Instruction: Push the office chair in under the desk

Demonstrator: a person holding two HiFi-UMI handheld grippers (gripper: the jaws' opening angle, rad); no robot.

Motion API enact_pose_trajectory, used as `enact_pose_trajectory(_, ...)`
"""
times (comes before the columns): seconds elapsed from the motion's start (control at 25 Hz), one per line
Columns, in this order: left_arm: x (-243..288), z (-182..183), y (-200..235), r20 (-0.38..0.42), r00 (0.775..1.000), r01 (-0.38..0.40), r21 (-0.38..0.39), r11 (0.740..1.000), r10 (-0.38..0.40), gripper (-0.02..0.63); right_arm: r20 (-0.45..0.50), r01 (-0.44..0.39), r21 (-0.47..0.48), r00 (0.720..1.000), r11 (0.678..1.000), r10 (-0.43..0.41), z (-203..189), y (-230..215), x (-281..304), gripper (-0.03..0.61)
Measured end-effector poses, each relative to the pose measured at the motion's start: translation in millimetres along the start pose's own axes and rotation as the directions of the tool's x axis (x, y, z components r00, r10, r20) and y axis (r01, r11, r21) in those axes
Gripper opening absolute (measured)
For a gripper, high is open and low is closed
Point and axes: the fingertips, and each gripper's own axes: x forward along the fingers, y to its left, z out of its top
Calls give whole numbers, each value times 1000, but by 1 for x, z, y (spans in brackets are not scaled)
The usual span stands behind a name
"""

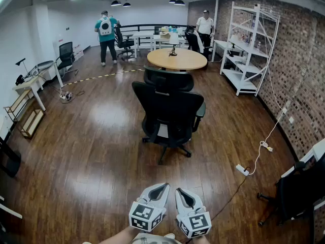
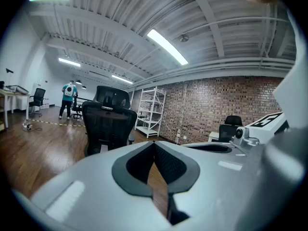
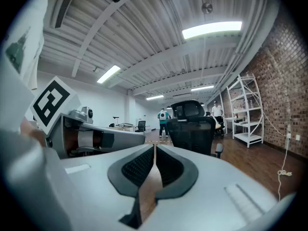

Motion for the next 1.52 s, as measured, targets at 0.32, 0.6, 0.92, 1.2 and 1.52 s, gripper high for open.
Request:
enact_pose_trajectory(0.32, 14, 3, 18, 7, 999, -37, -23, 999, 37, 15, -12, -19, -4, 1000, 1000, 19, -2, -13, 12, 2)
enact_pose_trajectory(0.6, 47, 17, 57, 25, 1000, -14, -42, 999, 15, 15, -30, 5, -10, 1000, 1000, -5, -1, -29, 55, 2)
enact_pose_trajectory(0.92, 98, 52, 117, 46, 998, 34, -40, 999, -32, 15, -49, 52, -15, 997, 999, -53, 12, -51, 125, 2)
enact_pose_trajectory(1.2, 120, 71, 165, 53, 996, 78, -43, 996, -75, 15, -50, 97, -32, 994, 995, -98, 26, -60, 180, 6)
enact_pose_trajectory(1.52, 117, 87, 232, 56, 995, 79, -52, 996, -76, 15, -49, 98, -42, 994, 994, -100, 38, -41, 246, 6)
